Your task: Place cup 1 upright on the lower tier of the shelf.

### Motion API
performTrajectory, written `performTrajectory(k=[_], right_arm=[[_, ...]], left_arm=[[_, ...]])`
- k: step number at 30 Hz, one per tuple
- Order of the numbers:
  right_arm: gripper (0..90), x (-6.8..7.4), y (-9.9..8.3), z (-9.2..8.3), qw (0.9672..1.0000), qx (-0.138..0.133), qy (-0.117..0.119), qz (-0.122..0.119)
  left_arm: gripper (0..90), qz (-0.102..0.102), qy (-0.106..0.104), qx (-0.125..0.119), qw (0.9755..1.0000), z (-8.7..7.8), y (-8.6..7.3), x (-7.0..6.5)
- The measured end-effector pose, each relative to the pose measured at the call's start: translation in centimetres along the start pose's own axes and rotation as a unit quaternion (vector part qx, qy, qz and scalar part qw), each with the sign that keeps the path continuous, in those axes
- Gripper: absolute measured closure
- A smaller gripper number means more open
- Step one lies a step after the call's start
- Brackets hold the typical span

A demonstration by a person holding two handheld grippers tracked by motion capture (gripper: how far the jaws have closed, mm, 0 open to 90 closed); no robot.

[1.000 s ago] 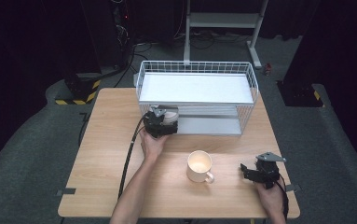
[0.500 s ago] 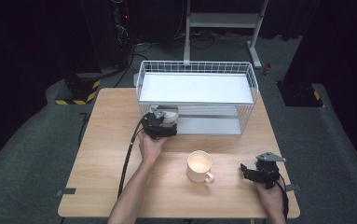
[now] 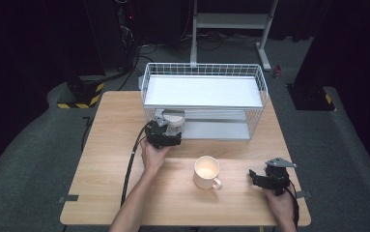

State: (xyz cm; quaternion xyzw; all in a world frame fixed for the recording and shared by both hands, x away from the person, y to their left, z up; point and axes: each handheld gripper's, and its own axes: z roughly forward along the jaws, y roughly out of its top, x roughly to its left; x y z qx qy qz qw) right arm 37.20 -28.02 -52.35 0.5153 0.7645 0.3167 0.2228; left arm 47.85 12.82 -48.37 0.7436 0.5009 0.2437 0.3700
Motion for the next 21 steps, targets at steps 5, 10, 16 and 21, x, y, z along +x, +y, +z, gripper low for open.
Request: performTrajectory(k=[5, 10, 16, 21], right_arm=[[20.9, 0.0, 0.0, 0.0, 1.0, 0.0, 0.0, 0.0], [20.9, 0.0, 0.0, 0.0, 1.0, 0.0, 0.0, 0.0], [20.9, 0.0, 0.0, 0.0, 1.0, 0.0, 0.0, 0.0], [20.9, 0.0, 0.0, 0.0, 1.0, -0.002, 0.0, -0.001]], left_arm=[[12.9, -0.001, -0.002, -0.002, 1.0, -0.6, -0.4, -0.3], [19.2, -0.008, 0.004, 0.001, 1.0, -0.7, -0.6, -0.4], [26.1, -0.013, 0.015, 0.0, 0.9998, -0.2, -0.7, -0.9], [36.3, -0.007, 0.029, 0.007, 0.9995, 0.4, -0.4, -1.4]])
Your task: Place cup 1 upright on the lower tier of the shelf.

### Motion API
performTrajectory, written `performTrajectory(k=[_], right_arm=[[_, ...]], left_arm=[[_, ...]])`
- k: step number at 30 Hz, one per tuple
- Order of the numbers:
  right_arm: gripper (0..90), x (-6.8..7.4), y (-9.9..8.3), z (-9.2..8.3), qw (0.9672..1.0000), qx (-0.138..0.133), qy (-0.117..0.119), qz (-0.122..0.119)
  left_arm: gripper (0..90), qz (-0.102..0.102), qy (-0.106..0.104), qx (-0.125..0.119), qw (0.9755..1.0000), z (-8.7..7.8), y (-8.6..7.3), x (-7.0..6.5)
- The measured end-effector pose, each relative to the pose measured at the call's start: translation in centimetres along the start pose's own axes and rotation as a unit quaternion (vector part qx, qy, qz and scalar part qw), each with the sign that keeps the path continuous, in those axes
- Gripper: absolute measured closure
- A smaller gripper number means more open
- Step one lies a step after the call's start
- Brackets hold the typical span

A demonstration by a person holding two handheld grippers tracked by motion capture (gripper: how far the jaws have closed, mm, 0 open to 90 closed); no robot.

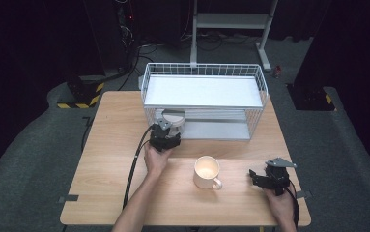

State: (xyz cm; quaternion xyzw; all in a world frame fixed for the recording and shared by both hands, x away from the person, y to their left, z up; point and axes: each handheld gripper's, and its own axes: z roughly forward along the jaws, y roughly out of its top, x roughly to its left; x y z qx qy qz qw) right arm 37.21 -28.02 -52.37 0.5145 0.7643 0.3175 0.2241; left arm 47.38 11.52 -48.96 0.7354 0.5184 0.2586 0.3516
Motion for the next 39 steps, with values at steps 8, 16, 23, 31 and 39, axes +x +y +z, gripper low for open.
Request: performTrajectory(k=[8, 16, 23, 31, 39], right_arm=[[20.9, 0.0, 0.0, 0.0, 1.0, 0.0, 0.0, 0.0], [20.9, 0.0, 0.0, 0.0, 1.0, 0.0, 0.0, 0.0], [20.9, 0.0, 0.0, 0.0, 1.0, 0.0, 0.0, 0.001], [20.9, 0.0, 0.0, 0.0, 1.0, 0.0, 0.0, 0.002], [20.9, 0.0, 0.0, 0.0, 1.0, -0.001, 0.0, 0.003]], left_arm=[[40.2, -0.006, 0.009, -0.004, 0.9999, 0.6, 0.3, 0.0], [42.2, -0.014, 0.011, 0.007, 0.9998, 1.6, 0.5, 0.2], [42.3, -0.018, 0.019, 0.014, 0.9996, 2.5, 1.5, 0.2], [44.4, -0.029, 0.018, 0.014, 0.9993, 3.4, 2.0, 0.2], [43.8, -0.031, 0.016, 0.023, 0.9991, 3.6, 2.2, 0.3]])
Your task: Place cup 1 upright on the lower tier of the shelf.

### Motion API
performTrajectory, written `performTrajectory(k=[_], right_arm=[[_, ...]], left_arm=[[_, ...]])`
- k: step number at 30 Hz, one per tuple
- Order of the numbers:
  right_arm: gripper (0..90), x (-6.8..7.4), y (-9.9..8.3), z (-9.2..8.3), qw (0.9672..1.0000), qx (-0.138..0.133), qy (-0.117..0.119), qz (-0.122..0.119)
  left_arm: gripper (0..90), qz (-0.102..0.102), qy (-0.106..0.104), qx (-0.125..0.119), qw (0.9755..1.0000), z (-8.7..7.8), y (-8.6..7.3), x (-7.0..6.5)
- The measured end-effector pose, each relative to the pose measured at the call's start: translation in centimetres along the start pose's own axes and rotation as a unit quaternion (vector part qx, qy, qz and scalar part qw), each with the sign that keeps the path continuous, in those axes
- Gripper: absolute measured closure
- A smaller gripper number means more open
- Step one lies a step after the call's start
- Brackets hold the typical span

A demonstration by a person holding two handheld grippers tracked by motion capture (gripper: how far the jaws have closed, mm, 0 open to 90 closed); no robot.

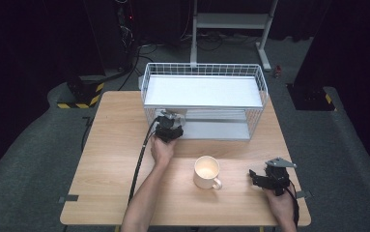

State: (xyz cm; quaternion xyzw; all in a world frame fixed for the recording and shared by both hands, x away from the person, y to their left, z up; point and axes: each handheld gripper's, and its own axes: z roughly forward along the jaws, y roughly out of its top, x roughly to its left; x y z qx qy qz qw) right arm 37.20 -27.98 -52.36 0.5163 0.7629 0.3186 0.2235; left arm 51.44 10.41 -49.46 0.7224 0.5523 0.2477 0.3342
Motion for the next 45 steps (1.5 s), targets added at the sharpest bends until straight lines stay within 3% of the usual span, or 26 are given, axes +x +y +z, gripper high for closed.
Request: performTrajectory(k=[3, 4, 6, 14, 20, 28, 39, 45], right_arm=[[20.9, 0.0, 0.0, 0.0, 1.0, 0.0, 0.0, 0.0], [20.9, 0.0, 0.0, 0.0, 1.0, 0.0, 0.0, 0.0], [20.9, 0.0, 0.0, 0.0, 1.0, 0.0, 0.0, 0.0], [20.9, 0.0, 0.0, 0.0, 1.0, 0.0, 0.0, 0.0], [20.9, 0.0, 0.0, 0.0, 1.0, 0.0, 0.0, 0.0], [20.8, 0.0, 0.0, 0.0, 1.0, 0.0, 0.0, 0.0], [20.8, 0.0, 0.0, 0.0, 1.0, 0.0, 0.0, 0.0], [20.9, 0.0, 0.0, 0.0, 1.0, 0.0, -0.003, 0.004]], left_arm=[[37.0, -0.002, -0.005, -0.006, 1.0, -0.8, 0.0, 0.0], [37.0, -0.012, -0.023, -0.005, 0.9997, -1.0, -0.2, -0.3], [33.6, 0.003, -0.025, -0.012, 0.9996, -2.1, -0.6, -0.3], [31.1, -0.001, -0.049, -0.018, 0.9986, -4.3, -1.7, 0.2], [29.0, -0.011, -0.056, -0.03, 0.9979, -5.7, -2.5, 0.7], [27.3, -0.001, -0.063, -0.035, 0.9974, -7.0, -3.2, 1.0], [25.9, -0.007, -0.069, -0.044, 0.9966, -9.2, -5.2, 2.1], [25.8, 0.004, -0.072, -0.033, 0.9968, -10.1, -6.7, 2.2]])
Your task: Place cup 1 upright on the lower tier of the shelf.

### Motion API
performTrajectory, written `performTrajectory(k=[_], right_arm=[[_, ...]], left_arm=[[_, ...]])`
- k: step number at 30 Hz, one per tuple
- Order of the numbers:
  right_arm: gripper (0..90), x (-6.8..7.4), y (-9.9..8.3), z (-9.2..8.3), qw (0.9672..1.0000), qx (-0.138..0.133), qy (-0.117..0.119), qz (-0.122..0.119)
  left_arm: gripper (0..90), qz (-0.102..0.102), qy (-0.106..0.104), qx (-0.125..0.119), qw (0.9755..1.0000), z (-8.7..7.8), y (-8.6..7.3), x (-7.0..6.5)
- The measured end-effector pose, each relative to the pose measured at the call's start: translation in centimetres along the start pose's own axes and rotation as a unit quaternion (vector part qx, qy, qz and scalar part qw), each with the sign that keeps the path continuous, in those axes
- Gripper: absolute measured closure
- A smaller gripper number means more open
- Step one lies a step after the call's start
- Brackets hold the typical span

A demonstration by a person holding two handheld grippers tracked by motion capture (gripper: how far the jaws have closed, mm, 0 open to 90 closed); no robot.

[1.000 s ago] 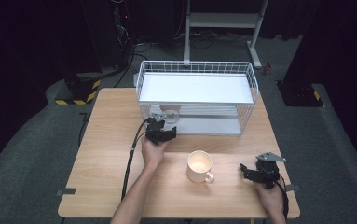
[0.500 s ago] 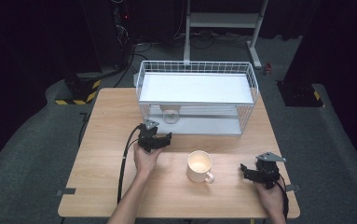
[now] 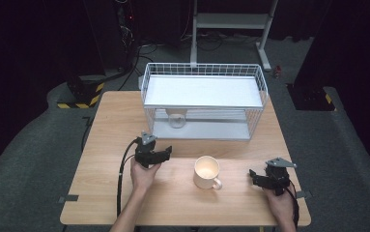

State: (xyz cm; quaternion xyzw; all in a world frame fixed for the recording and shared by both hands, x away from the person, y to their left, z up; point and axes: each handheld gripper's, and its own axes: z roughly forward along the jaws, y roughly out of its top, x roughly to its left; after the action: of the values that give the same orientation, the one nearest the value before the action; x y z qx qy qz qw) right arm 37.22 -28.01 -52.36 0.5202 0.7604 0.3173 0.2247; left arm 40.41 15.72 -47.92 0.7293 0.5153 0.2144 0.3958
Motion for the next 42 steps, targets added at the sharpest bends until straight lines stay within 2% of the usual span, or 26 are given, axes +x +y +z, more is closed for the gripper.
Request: performTrajectory(k=[15, 18, 20, 31, 33, 35, 40, 41, 42], right_arm=[[20.9, 0.0, 0.0, 0.0, 1.0, 0.0, 0.0, 0.0], [20.8, 0.0, 0.0, 0.0, 1.0, 0.0, 0.0, 0.0], [20.9, 0.0, 0.0, 0.0, 1.0, 0.0, -0.001, 0.0], [20.8, 0.0, 0.0, 0.0, 1.0, 0.0, -0.001, 0.0], [20.9, 0.0, 0.0, 0.0, 1.0, 0.0, -0.001, 0.0], [20.8, 0.0, 0.0, 0.0, 1.0, 0.0, -0.001, -0.001], [20.8, 0.0, 0.1, 0.0, 1.0, 0.001, 0.0, 0.0], [20.8, 0.1, 0.1, 0.0, 1.0, 0.001, 0.0, 0.001], [20.8, 0.1, 0.1, 0.1, 1.0, 0.001, -0.001, 0.0]], left_arm=[[24.7, -0.002, 0.005, 0.003, 1.0, -1.6, -2.8, -0.4], [24.5, 0.0, 0.011, 0.006, 0.9999, -1.8, -3.6, -0.4], [24.3, -0.007, 0.014, 0.007, 0.9998, -2.0, -4.3, -0.3], [23.9, -0.01, 0.038, 0.028, 0.9988, -1.7, -6.2, 0.4], [22.8, -0.007, 0.043, 0.041, 0.9982, -1.4, -6.3, 0.4], [22.8, 0.008, 0.048, 0.053, 0.9974, -1.1, -6.4, 0.5], [22.6, 0.016, 0.059, 0.055, 0.9966, -1.0, -6.5, 0.4], [22.4, 0.012, 0.062, 0.043, 0.9971, -0.9, -6.8, 0.4], [22.6, 0.013, 0.063, 0.046, 0.9968, -1.0, -6.8, 0.5]])
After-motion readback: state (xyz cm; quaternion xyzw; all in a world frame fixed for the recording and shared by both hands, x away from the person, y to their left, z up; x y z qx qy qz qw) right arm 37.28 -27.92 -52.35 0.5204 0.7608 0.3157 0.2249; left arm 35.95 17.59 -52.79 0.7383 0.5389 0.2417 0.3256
